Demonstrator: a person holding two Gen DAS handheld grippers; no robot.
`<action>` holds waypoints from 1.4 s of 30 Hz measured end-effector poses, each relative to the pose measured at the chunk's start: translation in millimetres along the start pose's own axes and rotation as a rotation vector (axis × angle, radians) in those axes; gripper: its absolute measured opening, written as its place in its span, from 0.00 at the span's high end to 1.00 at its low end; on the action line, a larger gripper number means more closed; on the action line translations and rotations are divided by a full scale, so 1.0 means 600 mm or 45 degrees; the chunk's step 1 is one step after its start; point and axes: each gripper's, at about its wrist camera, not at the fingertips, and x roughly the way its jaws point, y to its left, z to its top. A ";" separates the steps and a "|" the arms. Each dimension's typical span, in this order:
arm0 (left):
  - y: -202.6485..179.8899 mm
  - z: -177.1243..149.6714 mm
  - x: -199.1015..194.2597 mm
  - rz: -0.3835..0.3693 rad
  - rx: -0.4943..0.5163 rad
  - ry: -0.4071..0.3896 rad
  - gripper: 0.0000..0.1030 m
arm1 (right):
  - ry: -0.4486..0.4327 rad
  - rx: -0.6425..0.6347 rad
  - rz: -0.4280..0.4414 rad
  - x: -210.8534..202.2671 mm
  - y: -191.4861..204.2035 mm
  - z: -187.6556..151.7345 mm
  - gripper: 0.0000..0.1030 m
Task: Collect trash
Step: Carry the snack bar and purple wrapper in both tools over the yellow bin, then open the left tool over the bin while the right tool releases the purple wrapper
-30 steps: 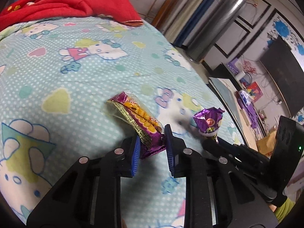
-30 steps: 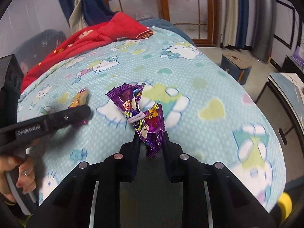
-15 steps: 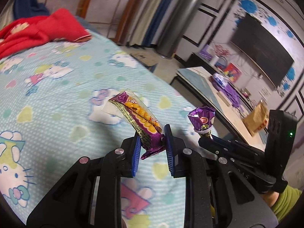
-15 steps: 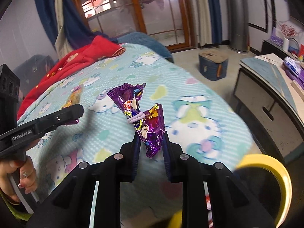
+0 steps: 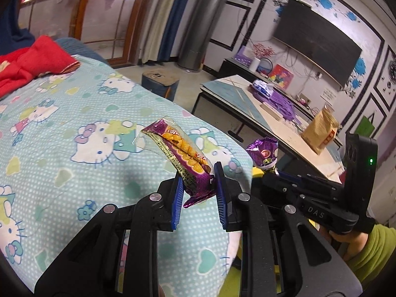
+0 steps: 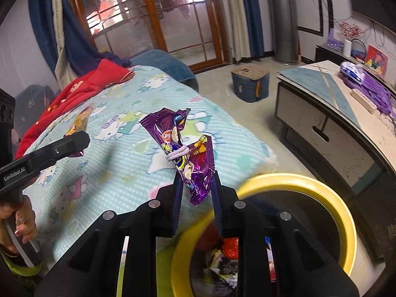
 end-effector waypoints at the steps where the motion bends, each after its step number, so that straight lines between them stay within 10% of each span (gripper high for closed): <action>1: -0.004 -0.001 0.002 -0.005 0.008 0.004 0.83 | -0.004 0.008 -0.009 -0.004 -0.005 -0.002 0.79; 42: -0.171 -0.058 0.086 -0.254 0.360 0.135 0.83 | -0.009 0.244 -0.251 -0.120 -0.159 -0.114 0.79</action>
